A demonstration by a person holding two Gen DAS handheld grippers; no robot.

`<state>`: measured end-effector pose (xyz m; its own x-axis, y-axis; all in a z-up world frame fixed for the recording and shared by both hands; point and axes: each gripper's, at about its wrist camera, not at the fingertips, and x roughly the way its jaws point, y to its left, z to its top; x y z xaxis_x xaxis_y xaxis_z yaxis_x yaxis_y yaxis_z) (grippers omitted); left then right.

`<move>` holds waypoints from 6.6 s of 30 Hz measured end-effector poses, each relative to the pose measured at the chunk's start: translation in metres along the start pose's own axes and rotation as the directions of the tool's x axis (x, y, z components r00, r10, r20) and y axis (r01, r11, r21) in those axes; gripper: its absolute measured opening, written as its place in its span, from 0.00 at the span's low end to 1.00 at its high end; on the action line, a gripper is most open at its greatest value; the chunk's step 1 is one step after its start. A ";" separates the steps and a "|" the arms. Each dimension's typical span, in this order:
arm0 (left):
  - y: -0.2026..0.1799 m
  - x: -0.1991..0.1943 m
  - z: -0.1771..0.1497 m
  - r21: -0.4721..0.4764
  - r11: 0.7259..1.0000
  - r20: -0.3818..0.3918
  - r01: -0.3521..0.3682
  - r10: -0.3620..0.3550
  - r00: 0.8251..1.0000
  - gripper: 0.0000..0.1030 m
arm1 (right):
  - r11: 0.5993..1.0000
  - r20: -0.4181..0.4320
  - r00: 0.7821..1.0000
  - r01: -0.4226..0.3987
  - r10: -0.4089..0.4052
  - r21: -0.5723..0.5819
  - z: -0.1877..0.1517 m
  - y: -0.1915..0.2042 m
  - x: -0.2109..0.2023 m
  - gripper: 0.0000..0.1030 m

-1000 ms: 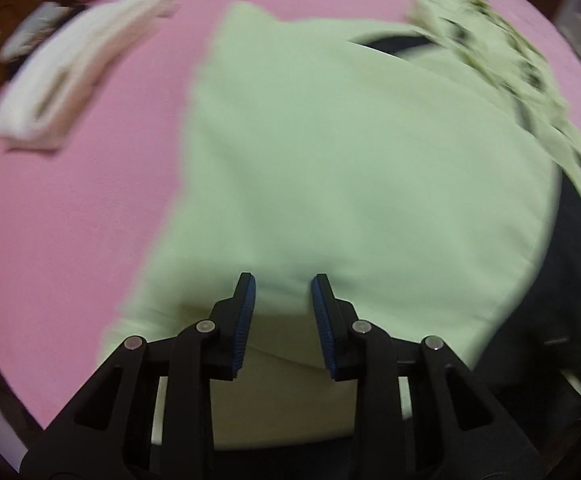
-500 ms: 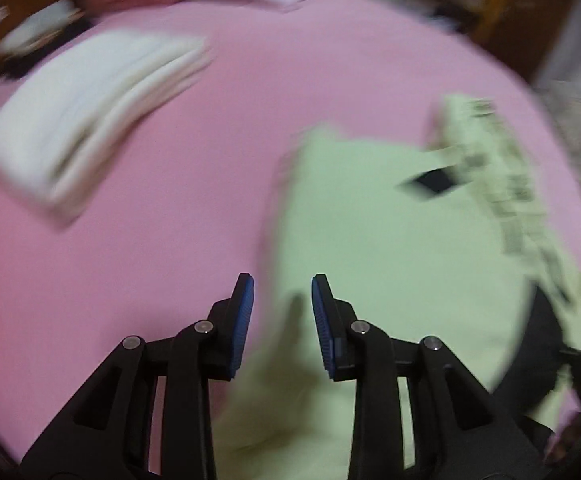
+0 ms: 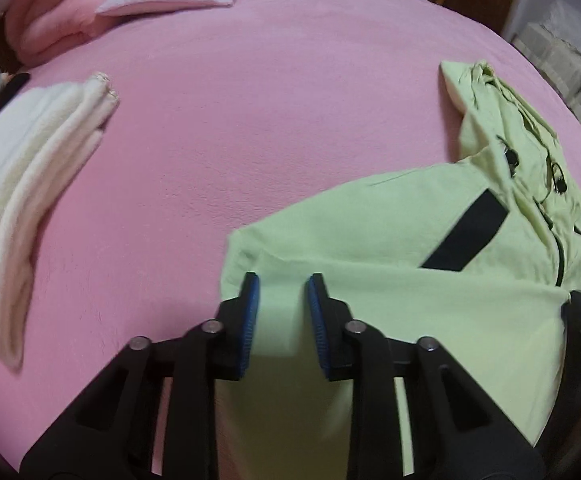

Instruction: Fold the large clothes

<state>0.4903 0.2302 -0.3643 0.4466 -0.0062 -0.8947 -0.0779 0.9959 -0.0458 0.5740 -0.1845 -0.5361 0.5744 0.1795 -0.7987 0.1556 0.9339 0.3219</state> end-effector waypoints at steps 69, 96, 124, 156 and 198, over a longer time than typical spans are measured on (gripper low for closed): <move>-0.598 -0.171 -0.250 0.266 0.941 -0.364 0.211 -0.105 0.925 0.35 | 0.580 0.165 0.974 -0.046 -0.153 0.813 -0.040 -0.623 -0.304 0.45; -0.317 -0.186 -0.171 -0.002 0.994 -0.170 0.106 -0.105 0.980 0.36 | 0.994 0.606 0.789 0.065 -0.102 0.083 0.148 -0.285 -0.419 0.07; -0.224 -0.111 -0.137 -0.050 0.954 -0.207 0.296 -0.300 0.931 0.51 | 0.953 0.111 0.993 0.010 0.025 -0.304 0.030 -0.118 -0.190 0.63; -0.292 -0.064 -0.104 -0.180 0.940 -0.151 0.290 -0.318 0.936 0.06 | 0.961 0.002 0.961 0.276 -0.276 0.002 0.015 -0.341 -0.268 0.69; -0.155 -0.091 -0.107 -0.060 0.997 -0.158 -0.051 0.041 0.987 0.31 | 0.932 -0.048 0.969 0.248 -0.244 0.263 0.044 -0.342 -0.233 0.34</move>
<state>0.3663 0.0666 -0.3229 0.2970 0.0205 -0.9547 -0.1536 0.9878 -0.0266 0.4222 -0.5592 -0.4377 0.4796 -0.0390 -0.8766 0.4992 0.8337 0.2360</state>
